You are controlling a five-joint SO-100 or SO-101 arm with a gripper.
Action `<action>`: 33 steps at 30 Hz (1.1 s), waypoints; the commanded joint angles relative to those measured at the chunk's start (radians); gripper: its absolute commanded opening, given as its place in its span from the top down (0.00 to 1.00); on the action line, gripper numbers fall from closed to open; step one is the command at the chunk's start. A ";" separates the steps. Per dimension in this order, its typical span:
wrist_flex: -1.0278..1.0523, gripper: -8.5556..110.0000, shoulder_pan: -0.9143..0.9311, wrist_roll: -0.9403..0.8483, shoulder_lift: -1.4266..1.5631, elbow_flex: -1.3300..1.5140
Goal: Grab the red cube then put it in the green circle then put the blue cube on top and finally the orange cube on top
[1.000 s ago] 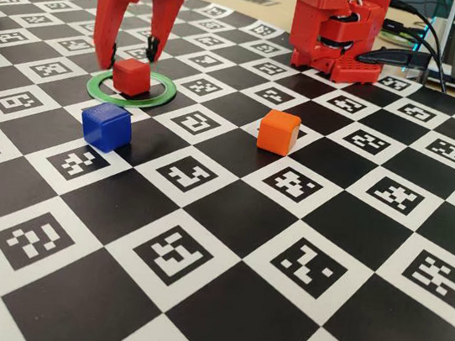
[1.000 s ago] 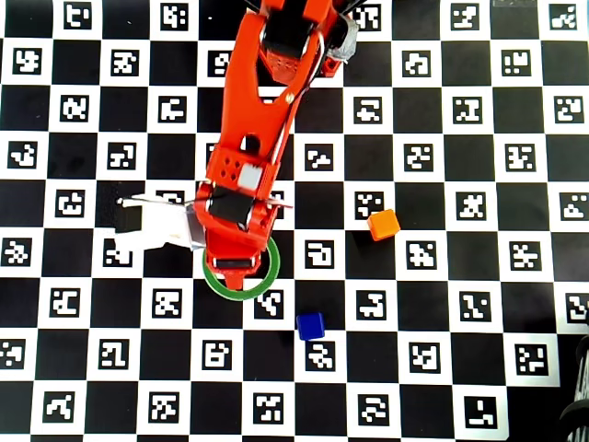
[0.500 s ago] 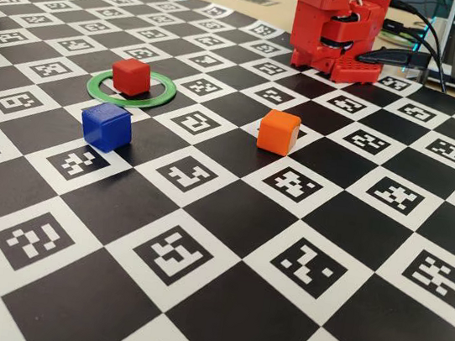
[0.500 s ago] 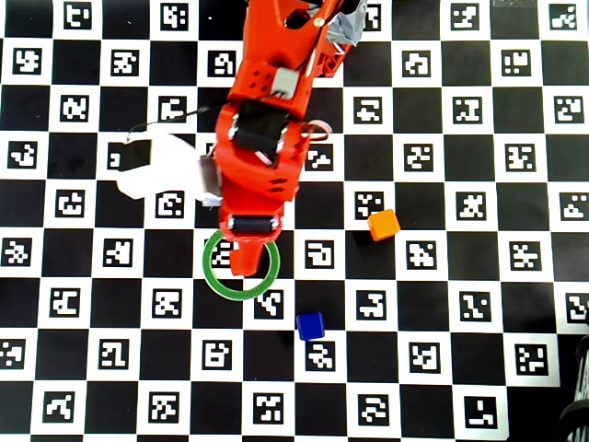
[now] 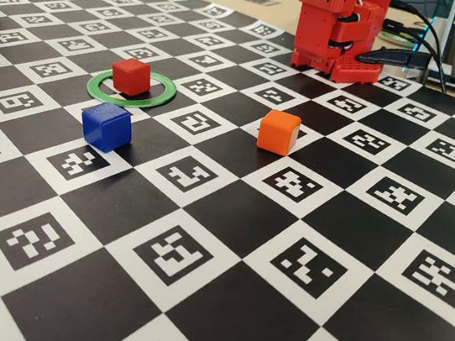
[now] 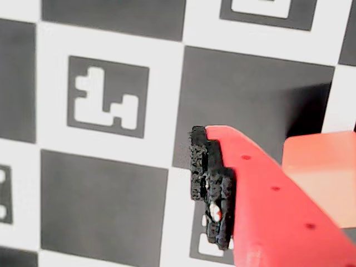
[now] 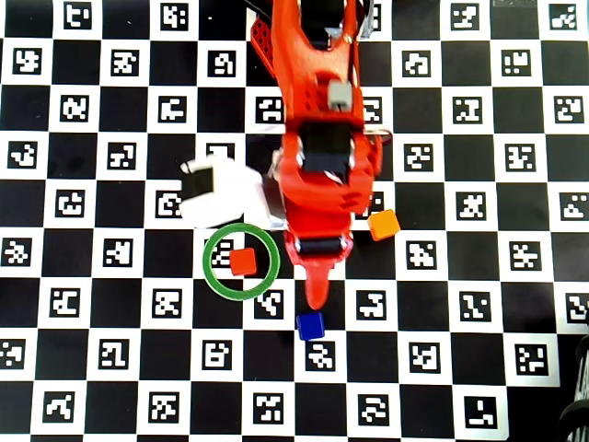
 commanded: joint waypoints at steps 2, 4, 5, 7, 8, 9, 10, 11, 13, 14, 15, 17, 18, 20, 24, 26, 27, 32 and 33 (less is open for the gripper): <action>-0.064 0.57 -0.018 0.049 -0.097 -0.107; -0.098 0.57 -0.026 0.063 -0.158 -0.106; -0.117 0.56 -0.031 0.069 -0.189 -0.098; -0.150 0.55 -0.037 0.081 -0.242 -0.086; -0.170 0.55 -0.037 0.087 -0.265 -0.078; -0.195 0.55 -0.037 0.091 -0.282 -0.064; -0.221 0.55 -0.035 0.092 -0.295 -0.049; -0.249 0.55 -0.034 0.095 -0.307 -0.035; -0.291 0.55 -0.031 0.097 -0.328 -0.018; -0.304 0.55 -0.029 0.095 -0.339 -0.017; -0.318 0.55 -0.029 0.092 -0.348 -0.015; -0.336 0.55 -0.028 0.089 -0.370 -0.014; -0.344 0.55 -0.028 0.091 -0.380 -0.014; -0.359 0.55 -0.028 0.091 -0.397 -0.011; -0.388 0.55 -0.028 0.091 -0.430 -0.011; -0.397 0.55 -0.021 0.089 -0.446 -0.023; -0.397 0.55 -0.017 0.089 -0.456 -0.032; -0.397 0.55 0.003 0.080 -0.489 -0.069; -0.399 0.55 0.006 0.075 -0.491 -0.072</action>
